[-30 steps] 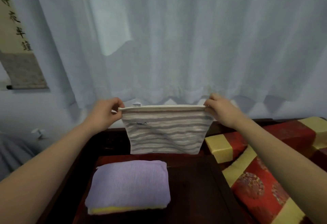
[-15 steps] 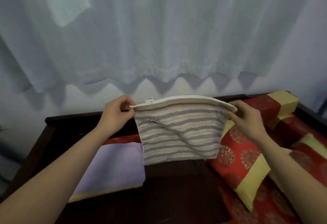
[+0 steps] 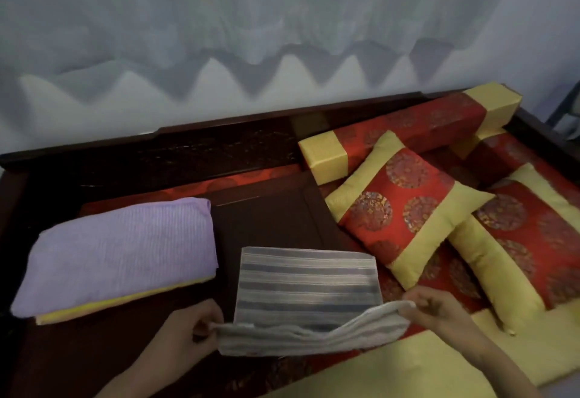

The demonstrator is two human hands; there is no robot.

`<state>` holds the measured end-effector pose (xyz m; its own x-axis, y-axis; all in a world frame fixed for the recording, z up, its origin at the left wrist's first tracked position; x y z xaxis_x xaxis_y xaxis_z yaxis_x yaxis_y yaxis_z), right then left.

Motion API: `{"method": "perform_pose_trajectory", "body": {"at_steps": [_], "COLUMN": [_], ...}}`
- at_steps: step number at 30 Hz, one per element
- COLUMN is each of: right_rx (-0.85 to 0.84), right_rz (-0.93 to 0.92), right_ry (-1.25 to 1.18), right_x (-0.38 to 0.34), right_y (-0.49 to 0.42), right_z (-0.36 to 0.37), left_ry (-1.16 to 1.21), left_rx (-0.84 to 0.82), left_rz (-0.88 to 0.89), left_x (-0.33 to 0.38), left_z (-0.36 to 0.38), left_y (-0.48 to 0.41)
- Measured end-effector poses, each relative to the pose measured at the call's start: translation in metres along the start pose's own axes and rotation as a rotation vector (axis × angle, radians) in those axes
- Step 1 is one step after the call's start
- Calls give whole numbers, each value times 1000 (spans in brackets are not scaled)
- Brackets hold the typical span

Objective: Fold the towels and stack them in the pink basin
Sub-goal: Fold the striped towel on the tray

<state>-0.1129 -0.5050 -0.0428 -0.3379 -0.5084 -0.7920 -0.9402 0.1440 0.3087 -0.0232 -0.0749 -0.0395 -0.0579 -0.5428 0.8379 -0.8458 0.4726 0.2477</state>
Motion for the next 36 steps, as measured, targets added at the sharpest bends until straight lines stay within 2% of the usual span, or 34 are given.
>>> {"method": "perform_pose_trajectory", "body": {"at_steps": [4,8,13,16,19,24,27,29,31,33,36], "right_rx": [136,259,338,263,109,-49,-146,-103,40,149,233], "right_rz": [138,252,402,567,622,679,760,759,693,562,360], "right_ry": [-147,-228,-358,-503,-579,-374,-437,-426,-395,-293,-161], "right_x": [18,36,60,70,77,86,81,73,61,51,-2], "right_y": [-40,-91,-128,-129,-118,-109,-103,-102,-100,-101,-94], "right_z": [13,32,54,56,52,50,55,57,56,54,52], "left_ry": [218,405,796,1050,1005,799,809,818,772,654,481], "left_rx": [221,379,423,399,399,200,140,140,148,144,211], "left_rz": [-93,-274,-444,-514,-586,-760,-773,-715,-584,-422,-222], "left_x": [-11,-12,-21,-24,-34,-36,-37,-31,-24,-14,8], "left_z": [10,26,43,50,49,51,56,61,65,62,38], "left_y": [-55,-109,-138,-137,-131,-126,-127,-126,-125,-118,-102]}}
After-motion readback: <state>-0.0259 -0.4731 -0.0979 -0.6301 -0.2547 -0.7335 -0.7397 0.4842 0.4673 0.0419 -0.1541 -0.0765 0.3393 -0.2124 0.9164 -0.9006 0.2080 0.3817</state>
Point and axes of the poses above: each hand's wrist, its own y-axis away from the middle knuckle, its own z-axis out of the palm, x = y × z, the point moved 1 cm from there along -y, towards the middle knuckle, and after that the axes turned 10 degrees about y, right-handed, at the moved point
